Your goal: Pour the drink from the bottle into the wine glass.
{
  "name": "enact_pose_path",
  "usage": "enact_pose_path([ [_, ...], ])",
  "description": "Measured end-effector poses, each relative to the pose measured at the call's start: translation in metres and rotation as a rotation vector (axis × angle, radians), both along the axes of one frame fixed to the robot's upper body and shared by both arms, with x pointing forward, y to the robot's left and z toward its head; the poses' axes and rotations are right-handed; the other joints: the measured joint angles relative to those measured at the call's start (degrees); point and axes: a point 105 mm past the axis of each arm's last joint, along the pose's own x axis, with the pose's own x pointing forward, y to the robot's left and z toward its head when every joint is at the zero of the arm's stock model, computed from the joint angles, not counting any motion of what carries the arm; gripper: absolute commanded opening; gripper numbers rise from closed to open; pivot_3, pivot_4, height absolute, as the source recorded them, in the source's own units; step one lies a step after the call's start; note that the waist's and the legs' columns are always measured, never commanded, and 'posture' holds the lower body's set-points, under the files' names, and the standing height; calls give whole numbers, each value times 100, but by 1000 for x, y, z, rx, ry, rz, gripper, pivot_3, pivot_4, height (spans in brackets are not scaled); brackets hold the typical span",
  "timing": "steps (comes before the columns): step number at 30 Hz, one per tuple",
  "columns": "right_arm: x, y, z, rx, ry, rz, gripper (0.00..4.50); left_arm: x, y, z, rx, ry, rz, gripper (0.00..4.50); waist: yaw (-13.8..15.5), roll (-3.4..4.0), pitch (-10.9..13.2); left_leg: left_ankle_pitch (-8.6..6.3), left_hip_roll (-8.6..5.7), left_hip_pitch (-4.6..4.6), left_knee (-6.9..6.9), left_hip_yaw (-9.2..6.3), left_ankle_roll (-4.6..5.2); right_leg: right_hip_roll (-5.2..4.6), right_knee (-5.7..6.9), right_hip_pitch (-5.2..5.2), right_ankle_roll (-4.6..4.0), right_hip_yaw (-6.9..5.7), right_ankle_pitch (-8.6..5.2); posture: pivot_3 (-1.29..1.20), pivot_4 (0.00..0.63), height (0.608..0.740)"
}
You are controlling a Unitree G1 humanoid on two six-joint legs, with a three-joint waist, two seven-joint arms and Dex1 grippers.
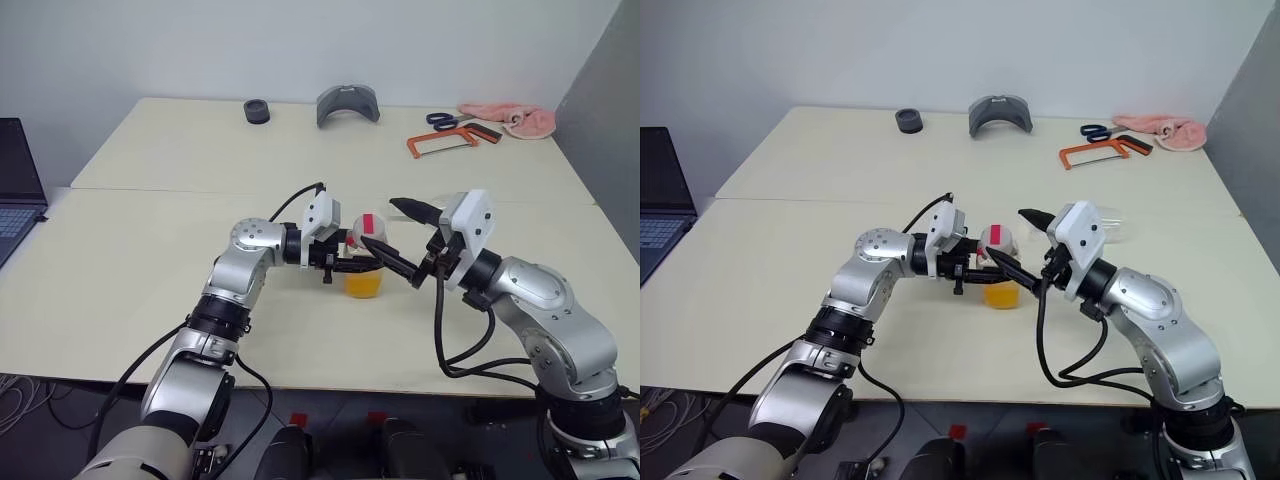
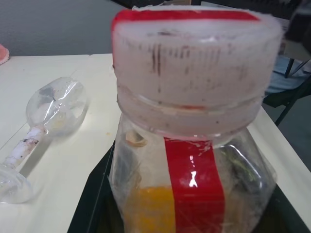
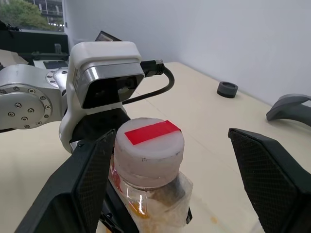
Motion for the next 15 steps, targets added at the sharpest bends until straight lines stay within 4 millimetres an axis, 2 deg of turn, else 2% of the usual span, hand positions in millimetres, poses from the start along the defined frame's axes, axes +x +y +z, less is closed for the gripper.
enact_pose_path([
  [7, 0, -7, -1, -28, -5, -14, 3952, 2, 3, -1, 6, 3, 14, 1733, 0, 0, 0, 0, -1, -8, 6, -5, 0, 0, 0, 0, 0, -5, 0, 0, 150, 740],
  [11, 3, -24, -5, -49, 14, -70, 3952, 2, 6, 1, 3, -10, 13, 1733, 12, 0, 0, 0, -1, -14, 11, -9, 0, -2, 0, 0, 0, -9, 0, 0, 150, 740],
  [15, -2, -24, -3, -40, 40, -30, 3952, 2, 5, 1, 1, -17, 9, 1733, 4, 0, 0, -1, -1, -14, 11, -10, 1, 2, 0, 0, 0, -10, 0, 0, 150, 740],
])
